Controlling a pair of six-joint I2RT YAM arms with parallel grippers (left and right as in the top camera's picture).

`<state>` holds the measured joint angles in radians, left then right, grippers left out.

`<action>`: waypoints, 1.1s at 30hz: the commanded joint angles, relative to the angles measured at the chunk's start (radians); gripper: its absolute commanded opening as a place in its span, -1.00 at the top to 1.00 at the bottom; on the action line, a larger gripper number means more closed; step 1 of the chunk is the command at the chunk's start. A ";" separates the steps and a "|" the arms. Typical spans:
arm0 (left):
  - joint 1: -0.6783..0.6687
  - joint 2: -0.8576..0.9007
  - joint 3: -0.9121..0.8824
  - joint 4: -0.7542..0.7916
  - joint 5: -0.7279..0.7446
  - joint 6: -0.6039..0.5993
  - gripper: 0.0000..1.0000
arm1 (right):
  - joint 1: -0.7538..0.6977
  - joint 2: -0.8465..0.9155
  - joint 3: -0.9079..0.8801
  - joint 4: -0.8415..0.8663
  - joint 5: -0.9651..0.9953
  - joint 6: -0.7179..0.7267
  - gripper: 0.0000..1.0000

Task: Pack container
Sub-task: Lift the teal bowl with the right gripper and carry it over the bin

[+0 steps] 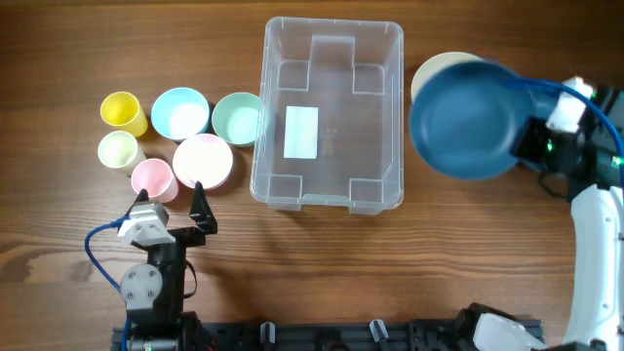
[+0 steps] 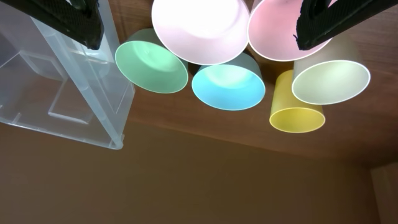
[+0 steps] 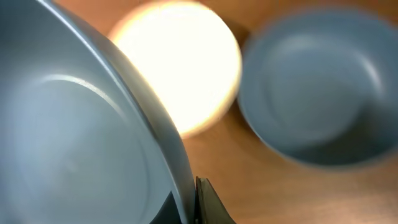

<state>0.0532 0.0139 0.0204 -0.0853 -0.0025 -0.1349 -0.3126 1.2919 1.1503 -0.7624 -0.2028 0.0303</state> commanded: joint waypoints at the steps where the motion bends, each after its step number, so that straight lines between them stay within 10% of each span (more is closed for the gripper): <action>1: -0.006 -0.007 -0.009 0.003 0.009 0.020 -0.99 | 0.127 -0.023 0.076 0.060 -0.031 0.060 0.92; 17: -0.006 -0.007 -0.009 0.003 0.009 0.020 -0.99 | 0.662 0.231 0.076 0.227 0.039 0.129 0.92; 33: -0.006 -0.007 -0.009 0.003 0.009 0.020 -0.99 | 0.726 0.360 0.072 0.121 0.054 0.122 0.91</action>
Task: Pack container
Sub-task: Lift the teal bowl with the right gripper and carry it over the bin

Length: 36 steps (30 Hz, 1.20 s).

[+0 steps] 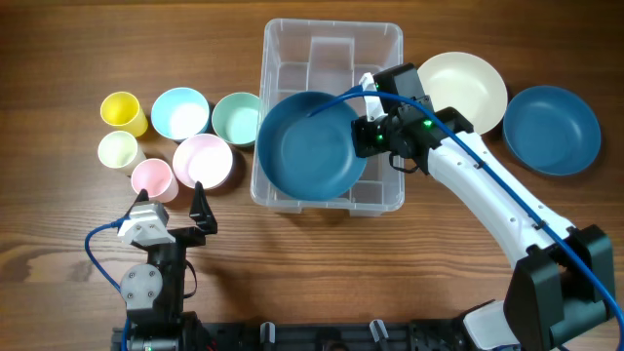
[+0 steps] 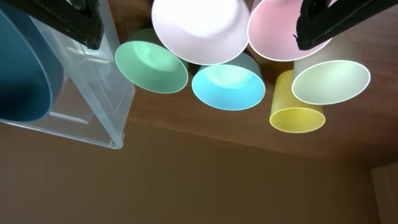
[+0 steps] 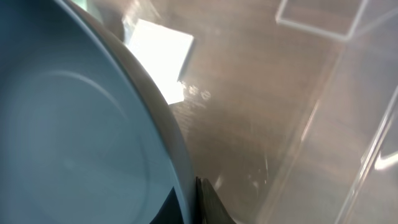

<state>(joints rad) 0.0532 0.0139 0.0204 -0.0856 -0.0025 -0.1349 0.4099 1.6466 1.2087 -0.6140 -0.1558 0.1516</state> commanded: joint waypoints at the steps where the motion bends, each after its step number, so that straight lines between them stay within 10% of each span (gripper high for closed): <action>1: -0.006 -0.007 -0.009 0.003 0.009 0.020 -0.99 | 0.003 0.006 0.013 -0.031 0.007 -0.005 0.92; 4: -0.006 -0.007 -0.009 0.003 0.009 0.020 -0.99 | 0.003 0.006 0.013 -0.037 0.007 -0.021 0.91; 8: -0.006 -0.007 -0.009 0.003 0.009 0.020 -0.99 | 0.003 0.006 0.013 -0.017 0.011 -0.023 0.40; 18: -0.006 -0.007 -0.009 0.003 0.009 0.020 -1.00 | -0.004 0.005 0.040 0.243 0.082 -0.022 0.39; 29: -0.006 -0.007 -0.009 0.003 0.009 0.020 -0.99 | -0.095 0.005 0.169 0.171 0.122 -0.100 0.36; 33: -0.006 -0.007 -0.009 0.003 0.009 0.020 -1.00 | -0.083 0.012 0.167 0.097 0.014 -0.101 0.43; 36: -0.006 -0.007 -0.009 0.003 0.009 0.020 -1.00 | -0.055 0.024 0.163 0.043 -0.032 -0.115 0.91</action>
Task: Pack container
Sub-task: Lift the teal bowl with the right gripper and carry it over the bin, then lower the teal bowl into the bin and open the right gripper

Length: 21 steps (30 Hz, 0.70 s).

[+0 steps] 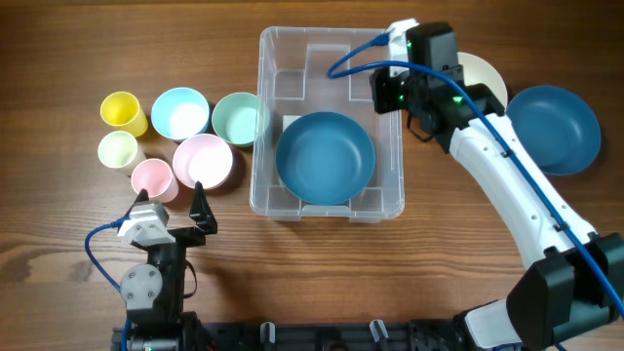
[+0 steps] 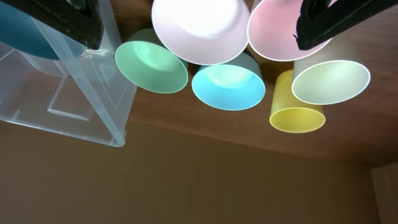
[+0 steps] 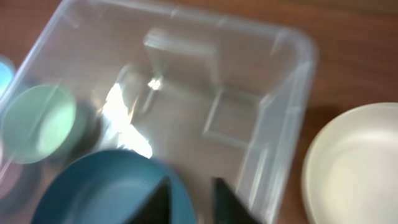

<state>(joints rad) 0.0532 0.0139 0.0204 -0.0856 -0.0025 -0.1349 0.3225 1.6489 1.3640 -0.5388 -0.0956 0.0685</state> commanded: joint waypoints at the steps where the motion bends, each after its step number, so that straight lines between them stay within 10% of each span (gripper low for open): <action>1: -0.006 -0.006 -0.009 0.003 0.009 0.020 -1.00 | 0.044 0.028 0.008 -0.048 -0.100 -0.047 0.92; 21: -0.006 -0.006 -0.009 0.003 0.009 0.020 -0.99 | 0.172 0.372 0.003 -0.032 -0.082 -0.150 0.91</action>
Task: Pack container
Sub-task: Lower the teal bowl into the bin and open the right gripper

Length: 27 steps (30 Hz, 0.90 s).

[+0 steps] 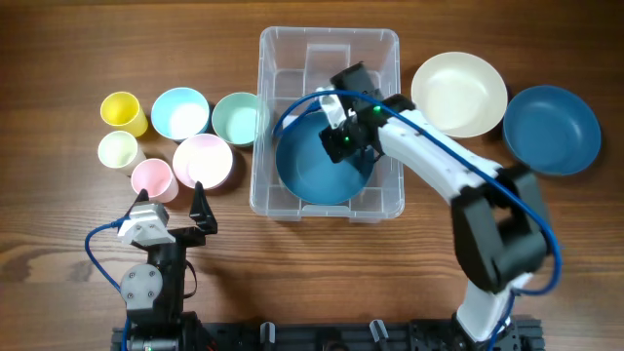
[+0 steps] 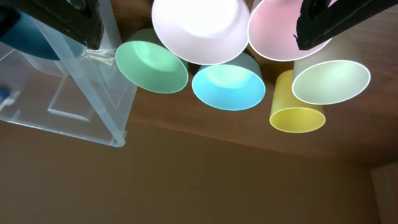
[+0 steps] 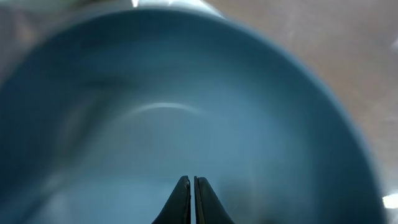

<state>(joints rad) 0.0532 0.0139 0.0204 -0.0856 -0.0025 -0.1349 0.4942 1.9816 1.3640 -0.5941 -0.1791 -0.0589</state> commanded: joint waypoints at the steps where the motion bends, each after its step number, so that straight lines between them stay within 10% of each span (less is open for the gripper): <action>1: -0.006 -0.006 -0.009 0.003 0.009 0.020 -0.99 | 0.000 0.047 0.003 0.041 0.002 -0.027 0.91; 27: -0.006 -0.006 -0.009 0.003 0.009 0.020 -1.00 | 0.000 0.059 0.003 0.307 0.199 -0.095 0.92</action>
<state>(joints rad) 0.0532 0.0139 0.0204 -0.0853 -0.0025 -0.1349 0.4942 2.0327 1.3632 -0.2687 0.0307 -0.1371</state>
